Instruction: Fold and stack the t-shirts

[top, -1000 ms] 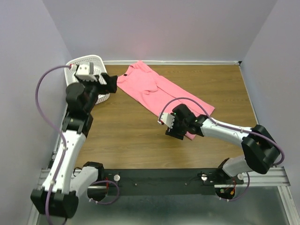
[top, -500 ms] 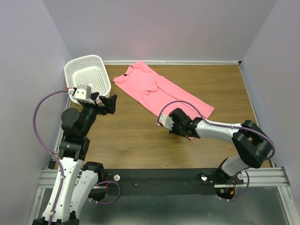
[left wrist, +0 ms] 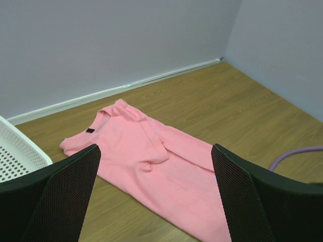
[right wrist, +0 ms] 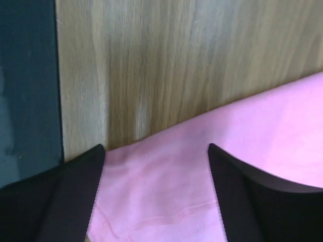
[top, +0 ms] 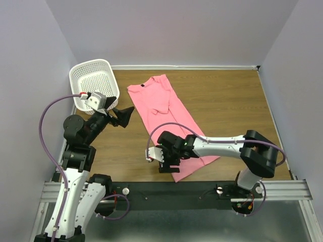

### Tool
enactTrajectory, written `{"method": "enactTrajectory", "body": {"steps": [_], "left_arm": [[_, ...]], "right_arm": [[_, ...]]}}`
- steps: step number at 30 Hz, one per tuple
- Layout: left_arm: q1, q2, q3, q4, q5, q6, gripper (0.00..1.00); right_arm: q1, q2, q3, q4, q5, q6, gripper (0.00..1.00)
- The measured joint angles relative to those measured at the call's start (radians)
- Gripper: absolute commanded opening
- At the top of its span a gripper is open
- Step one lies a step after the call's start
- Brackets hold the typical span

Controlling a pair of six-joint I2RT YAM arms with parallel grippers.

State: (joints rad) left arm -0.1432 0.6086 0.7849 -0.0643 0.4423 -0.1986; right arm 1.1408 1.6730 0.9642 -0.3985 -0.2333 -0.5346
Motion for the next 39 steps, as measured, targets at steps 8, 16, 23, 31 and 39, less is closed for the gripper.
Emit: {"method": "enactTrajectory", "body": {"steps": [8, 16, 23, 31, 39], "left_arm": [[-0.068, 0.059, -0.024, 0.086, 0.171, 0.015, 0.95], [-0.784, 0.381, 0.098, -0.052, -0.151, 0.010, 0.80], [-1.150, 0.752, 0.161, -0.233, -0.483, -0.128, 0.67], [-1.324, 1.063, 0.186, -0.305, -0.638, -0.216, 0.58], [-1.343, 1.156, 0.267, -0.343, -0.723, -0.249, 0.53]], "right_arm": [[-0.447, -0.389, -0.044, -0.049, -0.151, -0.097, 1.00], [-1.092, -0.602, -0.146, -0.158, -0.455, -0.524, 0.94], [-1.359, -0.137, 0.018, -0.633, -0.624, -1.107, 0.77], [-1.365, -0.034, 0.054, -0.863, -0.671, -1.374, 0.77], [-1.365, -0.093, 0.027, -0.914, -0.696, -1.414, 0.78]]}}
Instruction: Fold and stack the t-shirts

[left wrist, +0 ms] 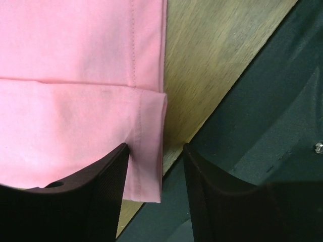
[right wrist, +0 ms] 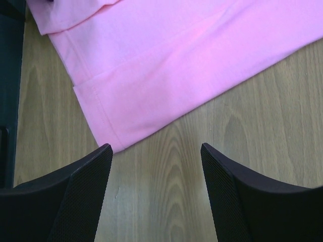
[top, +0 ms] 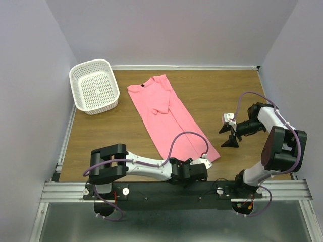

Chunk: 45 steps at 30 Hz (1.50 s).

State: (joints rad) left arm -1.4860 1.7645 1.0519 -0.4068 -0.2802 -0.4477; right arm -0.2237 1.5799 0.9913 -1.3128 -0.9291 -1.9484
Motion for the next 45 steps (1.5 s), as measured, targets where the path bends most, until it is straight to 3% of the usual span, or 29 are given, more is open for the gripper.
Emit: {"method": "enactTrajectory", "body": {"steps": [7, 19, 39, 45], "left_arm": [[-0.004, -0.005, -0.008, 0.010, -0.009, 0.011, 0.60], [0.047, -0.074, -0.048, 0.050, 0.056, 0.044, 0.61], [0.077, -0.093, -0.057, 0.065, 0.110, 0.071, 0.57], [0.075, -0.038, -0.048, 0.057, 0.099, 0.072, 0.45]], "right_arm": [[0.019, -0.024, -0.051, -0.010, -0.001, -0.005, 0.78], [0.112, -0.077, -0.106, 0.032, 0.000, 0.072, 0.78], [0.126, -0.084, -0.117, 0.060, 0.001, 0.119, 0.78], [0.126, -0.085, -0.117, 0.060, 0.001, 0.126, 0.78]]}}
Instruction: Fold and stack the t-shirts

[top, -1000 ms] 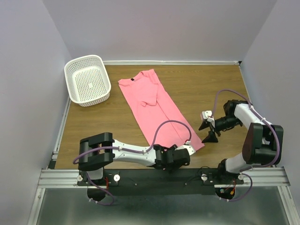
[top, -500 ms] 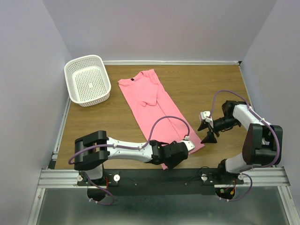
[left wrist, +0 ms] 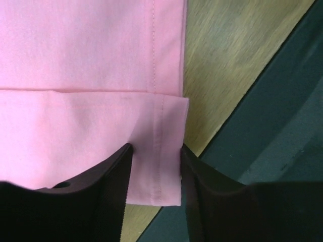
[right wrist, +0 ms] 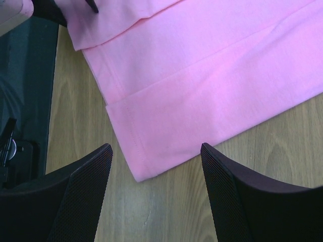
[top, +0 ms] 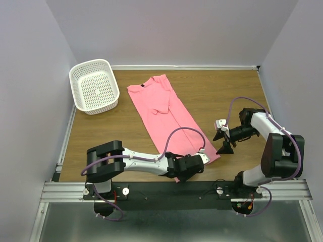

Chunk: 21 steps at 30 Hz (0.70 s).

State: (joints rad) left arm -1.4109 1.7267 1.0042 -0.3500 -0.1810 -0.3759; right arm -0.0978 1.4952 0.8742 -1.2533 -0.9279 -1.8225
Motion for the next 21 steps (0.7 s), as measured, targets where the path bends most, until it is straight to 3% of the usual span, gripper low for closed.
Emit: {"method": "enactTrajectory", "body": {"steps": [3, 6, 7, 16, 21], "left_arm": [[-0.002, 0.016, 0.017, -0.011, -0.021, -0.005, 0.35], [-0.007, 0.027, 0.029, -0.017, -0.037, -0.006, 0.14], [-0.008, 0.027, 0.030, -0.018, -0.044, -0.003, 0.00], [-0.020, -0.003, -0.010, 0.013, -0.042, 0.022, 0.00], [-0.020, -0.018, -0.032, 0.039, -0.016, 0.028, 0.00]], "right_arm": [[0.000, -0.006, 0.000, 0.000, 0.002, 0.000, 0.78], [0.001, -0.027, -0.001, -0.001, 0.011, -0.005, 0.78], [0.003, -0.035, -0.002, 0.000, 0.016, -0.011, 0.78], [0.093, -0.214, -0.202, 0.102, 0.138, -0.089, 0.76], [0.194, -0.229, -0.306, 0.232, 0.210, -0.046, 0.62]]}}
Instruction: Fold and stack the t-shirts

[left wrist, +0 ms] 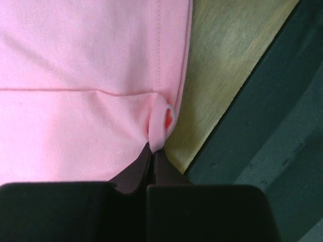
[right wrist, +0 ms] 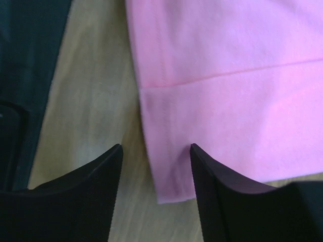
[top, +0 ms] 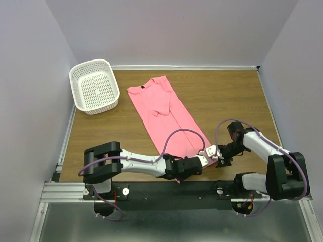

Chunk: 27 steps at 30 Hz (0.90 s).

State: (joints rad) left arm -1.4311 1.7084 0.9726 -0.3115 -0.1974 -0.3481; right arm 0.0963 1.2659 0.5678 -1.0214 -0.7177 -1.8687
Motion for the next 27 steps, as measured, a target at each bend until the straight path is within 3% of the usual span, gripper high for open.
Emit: {"method": "enactTrajectory", "body": {"steps": [3, 6, 9, 10, 12, 21, 27], "left_arm": [[0.000, -0.007, -0.009, 0.007, 0.014, 0.000, 0.00], [0.000, -0.015, -0.018, 0.016, 0.025, 0.000, 0.00], [-0.001, -0.034, -0.040, 0.028, 0.035, 0.000, 0.00], [-0.001, -0.041, -0.051, 0.036, 0.038, 0.000, 0.00], [-0.002, -0.055, -0.075, 0.057, 0.045, 0.000, 0.00], [0.034, -0.125, -0.135, 0.138, 0.139, 0.023, 0.00], [0.283, -0.287, -0.190, 0.218, 0.279, 0.031, 0.00]], "right_arm": [[0.036, 0.015, -0.007, 0.082, 0.026, 0.055, 0.57], [0.053, 0.029, -0.004, 0.109, 0.025, 0.105, 0.44], [0.062, 0.046, 0.003, 0.119, 0.021, 0.134, 0.26], [0.064, 0.047, 0.002, 0.127, 0.018, 0.135, 0.12], [0.066, 0.043, 0.000, 0.138, 0.017, 0.138, 0.03], [0.068, 0.018, 0.045, 0.132, -0.007, 0.161, 0.00], [0.080, 0.161, 0.328, 0.101, -0.083, 0.274, 0.01]]}}
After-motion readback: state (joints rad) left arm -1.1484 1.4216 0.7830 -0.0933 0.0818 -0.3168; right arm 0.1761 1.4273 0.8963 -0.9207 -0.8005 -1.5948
